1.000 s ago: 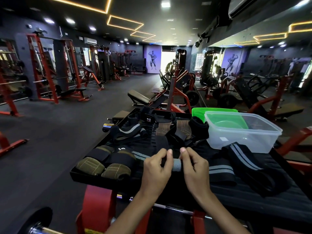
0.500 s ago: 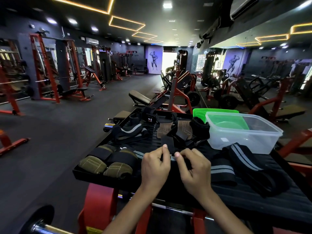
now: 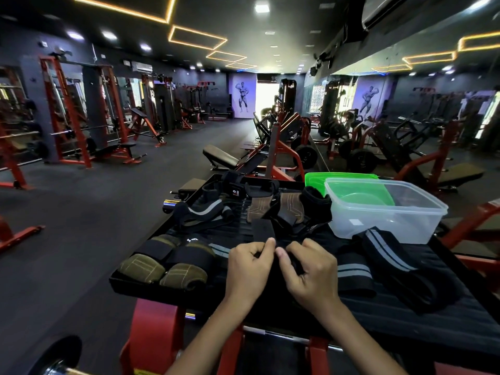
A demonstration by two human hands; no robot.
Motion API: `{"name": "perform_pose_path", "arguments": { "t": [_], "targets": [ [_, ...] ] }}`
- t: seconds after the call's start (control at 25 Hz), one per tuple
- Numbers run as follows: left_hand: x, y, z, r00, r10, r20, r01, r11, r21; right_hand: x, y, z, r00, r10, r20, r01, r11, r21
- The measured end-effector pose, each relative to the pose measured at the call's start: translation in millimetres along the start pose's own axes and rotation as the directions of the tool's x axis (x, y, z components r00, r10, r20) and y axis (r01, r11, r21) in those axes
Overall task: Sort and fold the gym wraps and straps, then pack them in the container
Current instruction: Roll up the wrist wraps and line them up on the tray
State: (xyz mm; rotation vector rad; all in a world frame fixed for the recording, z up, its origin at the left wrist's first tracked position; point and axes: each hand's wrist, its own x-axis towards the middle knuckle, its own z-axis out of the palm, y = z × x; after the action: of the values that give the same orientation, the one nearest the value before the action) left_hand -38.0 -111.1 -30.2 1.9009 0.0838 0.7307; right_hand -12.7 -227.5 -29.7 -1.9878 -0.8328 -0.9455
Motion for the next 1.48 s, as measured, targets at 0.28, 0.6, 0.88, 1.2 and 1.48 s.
{"name": "perform_pose_path", "arguments": {
  "t": [0.28,0.6,0.88,1.2,1.48],
  "targets": [
    [4.2,-3.6,-0.8,0.984,0.096,-0.149,-0.097,0.995,0.004,3.8,-2.3,6.0,0.969,0.244,0.035,-0.246,0.965,0.089],
    [-4.3,-4.0,-1.5,0.935,0.299,-0.189,-0.291,0.954,0.069,6.8,-7.6,11.5,0.923,0.384,0.023,-0.380,0.901,0.207],
    [4.7,1.9,-2.6,0.997,-0.074,-0.012,0.072,0.991,-0.114,4.7,0.7,3.9,0.997,-0.015,-0.081,0.005,0.993,-0.119],
    [4.0,2.1,-7.7,0.996,-0.031,-0.081,0.032,0.999,0.007,-4.3,-6.6,5.9,0.997,-0.021,-0.068,0.015,0.996,-0.086],
    [-14.7,8.2,-9.7,0.966,0.203,-0.160,-0.204,0.979,0.012,-4.1,-16.8,15.8,0.916,0.394,-0.068,-0.360,0.887,0.289]
  ]
}}
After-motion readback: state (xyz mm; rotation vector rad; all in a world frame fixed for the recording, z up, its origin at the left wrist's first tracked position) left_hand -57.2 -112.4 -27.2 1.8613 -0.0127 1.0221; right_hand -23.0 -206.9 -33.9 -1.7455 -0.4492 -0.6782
